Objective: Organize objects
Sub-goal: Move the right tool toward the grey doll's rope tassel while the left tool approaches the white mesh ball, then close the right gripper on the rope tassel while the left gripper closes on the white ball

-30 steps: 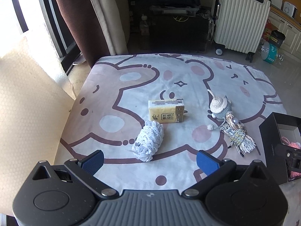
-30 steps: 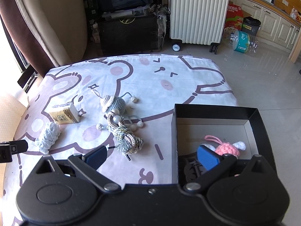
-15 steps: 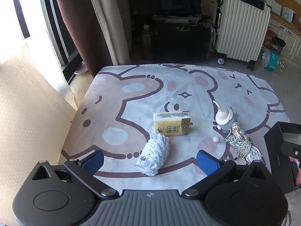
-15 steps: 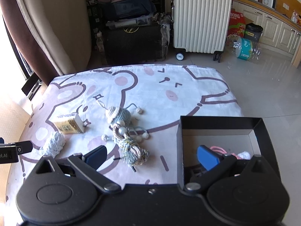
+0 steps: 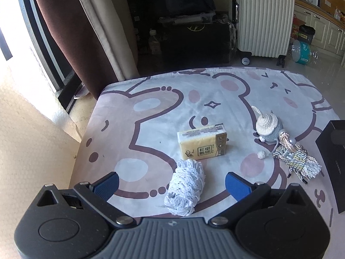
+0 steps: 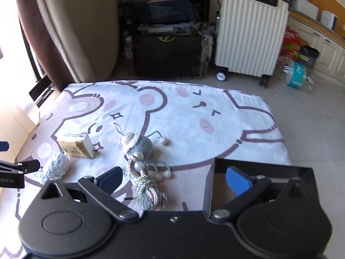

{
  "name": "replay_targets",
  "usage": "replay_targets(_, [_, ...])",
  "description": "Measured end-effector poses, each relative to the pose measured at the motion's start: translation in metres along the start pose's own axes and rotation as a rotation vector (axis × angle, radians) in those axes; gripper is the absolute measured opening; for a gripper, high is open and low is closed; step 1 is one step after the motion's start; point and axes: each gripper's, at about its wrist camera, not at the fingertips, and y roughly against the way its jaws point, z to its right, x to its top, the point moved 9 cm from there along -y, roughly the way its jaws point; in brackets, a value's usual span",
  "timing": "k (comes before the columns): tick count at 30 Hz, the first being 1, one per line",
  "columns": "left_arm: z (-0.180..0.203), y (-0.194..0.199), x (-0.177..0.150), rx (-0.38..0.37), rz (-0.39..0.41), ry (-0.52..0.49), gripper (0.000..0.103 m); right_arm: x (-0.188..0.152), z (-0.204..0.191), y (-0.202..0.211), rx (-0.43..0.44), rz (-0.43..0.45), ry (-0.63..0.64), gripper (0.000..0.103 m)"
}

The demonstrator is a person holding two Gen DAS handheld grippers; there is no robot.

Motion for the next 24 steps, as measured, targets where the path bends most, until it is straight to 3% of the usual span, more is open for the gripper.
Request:
replay_targets(4, [0.000,-0.012,-0.004,-0.026,-0.022,0.008,0.103,0.001,0.003,-0.014,0.069,-0.023,-0.031,0.103])
replay_targets(8, [0.000,-0.022,-0.007,-0.103,-0.060,0.075,0.103,0.007,0.001,-0.027,0.089,-0.062,-0.029,0.103])
replay_targets(12, [0.005,-0.034,-0.009,-0.115,-0.107,0.104,0.095,0.017,-0.011,-0.035,0.118,-0.104,0.014,0.103])
replay_targets(17, [0.011,-0.042,-0.010,-0.119,-0.125,0.095,0.091,0.007,-0.031,-0.053,0.116,-0.177,0.147,0.090])
replay_targets(24, [0.004,-0.051,-0.014,-0.107,-0.153,0.113,0.084,-0.022,-0.037,-0.074,0.125,-0.245,0.194,0.072])
